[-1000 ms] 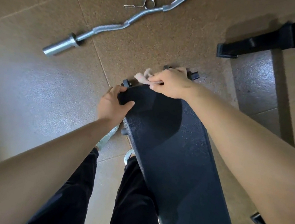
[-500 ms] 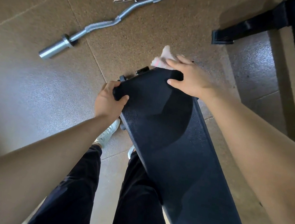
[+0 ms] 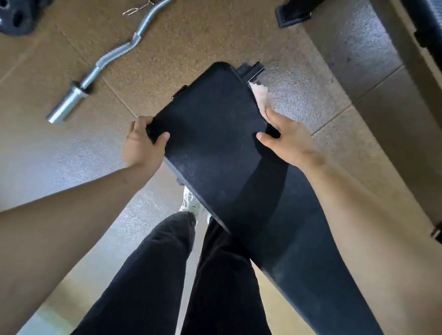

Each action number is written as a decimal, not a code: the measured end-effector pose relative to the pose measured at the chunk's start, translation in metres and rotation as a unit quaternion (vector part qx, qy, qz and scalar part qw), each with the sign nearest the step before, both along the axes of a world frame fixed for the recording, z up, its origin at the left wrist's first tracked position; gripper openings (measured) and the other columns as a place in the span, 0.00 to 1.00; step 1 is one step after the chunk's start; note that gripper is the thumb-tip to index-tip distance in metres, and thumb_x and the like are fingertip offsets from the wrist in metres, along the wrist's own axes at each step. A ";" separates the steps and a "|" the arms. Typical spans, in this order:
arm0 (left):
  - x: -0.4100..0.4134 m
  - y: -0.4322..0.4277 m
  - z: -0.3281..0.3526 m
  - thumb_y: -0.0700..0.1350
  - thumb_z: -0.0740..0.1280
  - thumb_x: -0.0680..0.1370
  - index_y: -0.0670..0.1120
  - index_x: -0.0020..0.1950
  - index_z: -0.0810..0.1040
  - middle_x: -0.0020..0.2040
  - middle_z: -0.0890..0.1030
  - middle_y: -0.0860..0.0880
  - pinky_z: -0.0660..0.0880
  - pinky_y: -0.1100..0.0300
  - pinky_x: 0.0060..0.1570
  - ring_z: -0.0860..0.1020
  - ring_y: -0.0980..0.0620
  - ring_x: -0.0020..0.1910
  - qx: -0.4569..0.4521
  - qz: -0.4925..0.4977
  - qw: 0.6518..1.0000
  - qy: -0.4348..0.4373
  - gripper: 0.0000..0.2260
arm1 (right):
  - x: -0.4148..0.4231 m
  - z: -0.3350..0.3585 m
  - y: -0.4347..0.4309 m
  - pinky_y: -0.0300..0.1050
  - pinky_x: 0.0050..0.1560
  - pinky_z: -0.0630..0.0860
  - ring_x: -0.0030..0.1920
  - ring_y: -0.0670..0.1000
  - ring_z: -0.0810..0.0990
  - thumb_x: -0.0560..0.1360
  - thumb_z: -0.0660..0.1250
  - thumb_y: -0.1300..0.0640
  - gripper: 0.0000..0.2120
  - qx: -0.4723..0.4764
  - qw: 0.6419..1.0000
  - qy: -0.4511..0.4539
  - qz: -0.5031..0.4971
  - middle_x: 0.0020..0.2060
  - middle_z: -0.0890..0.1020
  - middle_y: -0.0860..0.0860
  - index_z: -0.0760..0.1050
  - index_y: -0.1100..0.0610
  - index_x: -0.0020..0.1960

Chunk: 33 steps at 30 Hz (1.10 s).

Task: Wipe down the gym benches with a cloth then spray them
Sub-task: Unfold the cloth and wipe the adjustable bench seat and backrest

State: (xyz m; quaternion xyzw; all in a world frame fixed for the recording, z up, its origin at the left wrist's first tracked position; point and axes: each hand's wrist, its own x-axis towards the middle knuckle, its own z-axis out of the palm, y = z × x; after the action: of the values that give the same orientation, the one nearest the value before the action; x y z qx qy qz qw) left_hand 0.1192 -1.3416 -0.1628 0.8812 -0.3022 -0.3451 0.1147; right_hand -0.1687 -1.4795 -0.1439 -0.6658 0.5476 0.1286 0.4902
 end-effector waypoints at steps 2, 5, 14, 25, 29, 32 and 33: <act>-0.003 0.003 0.000 0.51 0.68 0.81 0.46 0.72 0.70 0.70 0.73 0.46 0.75 0.46 0.52 0.78 0.39 0.60 0.014 -0.037 0.999 -0.022 0.21 | -0.012 -0.002 0.013 0.36 0.64 0.60 0.74 0.51 0.68 0.81 0.66 0.49 0.32 0.004 1.000 0.011 -0.025 0.75 0.70 0.47 0.56 0.42 0.81; -0.011 0.006 0.001 0.51 0.63 0.83 0.46 0.78 0.65 0.76 0.68 0.45 0.71 0.41 0.64 0.70 0.39 0.70 0.051 -0.090 0.991 -0.085 0.24 | -0.026 -0.007 0.030 0.43 0.73 0.60 0.75 0.51 0.67 0.80 0.66 0.45 0.33 0.011 0.998 0.034 -0.051 0.77 0.68 0.46 0.55 0.41 0.81; -0.090 0.051 0.021 0.51 0.69 0.79 0.52 0.79 0.66 0.78 0.66 0.48 0.65 0.43 0.72 0.66 0.42 0.75 -0.001 -0.355 0.931 -0.084 0.29 | -0.082 -0.008 0.079 0.49 0.77 0.61 0.76 0.52 0.66 0.79 0.66 0.44 0.32 0.003 0.991 0.073 -0.116 0.77 0.68 0.46 0.59 0.42 0.80; -0.222 0.108 0.033 0.62 0.62 0.81 0.60 0.83 0.50 0.85 0.46 0.48 0.54 0.38 0.79 0.45 0.41 0.83 0.095 -0.566 0.819 -0.006 0.34 | -0.158 -0.003 0.112 0.46 0.79 0.57 0.76 0.48 0.66 0.76 0.71 0.45 0.33 0.033 0.985 0.011 -0.168 0.75 0.70 0.45 0.65 0.44 0.78; -0.249 0.122 0.027 0.66 0.64 0.78 0.60 0.83 0.49 0.84 0.40 0.45 0.53 0.35 0.78 0.40 0.36 0.82 0.123 -0.547 0.826 -0.057 0.38 | -0.195 -0.004 0.129 0.48 0.79 0.57 0.76 0.48 0.65 0.74 0.74 0.44 0.35 0.041 0.986 0.014 -0.158 0.76 0.69 0.45 0.64 0.43 0.78; -0.267 0.136 0.023 0.65 0.66 0.77 0.56 0.84 0.48 0.83 0.39 0.43 0.52 0.36 0.79 0.40 0.36 0.82 0.119 -0.516 0.844 -0.079 0.42 | -0.225 -0.006 0.147 0.39 0.76 0.55 0.76 0.47 0.66 0.73 0.76 0.47 0.37 0.039 0.984 -0.011 -0.171 0.75 0.69 0.45 0.65 0.48 0.78; -0.273 0.140 0.023 0.64 0.67 0.77 0.54 0.84 0.47 0.84 0.40 0.43 0.52 0.37 0.79 0.41 0.36 0.82 0.120 -0.509 0.848 -0.085 0.43 | -0.235 -0.005 0.154 0.36 0.73 0.54 0.76 0.48 0.66 0.74 0.76 0.48 0.37 0.034 0.985 -0.012 -0.171 0.75 0.69 0.46 0.65 0.49 0.78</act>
State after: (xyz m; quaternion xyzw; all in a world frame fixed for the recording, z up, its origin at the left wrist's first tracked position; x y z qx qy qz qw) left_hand -0.1542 -1.2016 -0.1401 0.6368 -0.6730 -0.3123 -0.2098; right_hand -0.4039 -1.3254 -0.1492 -0.5464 0.6428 0.0534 0.5342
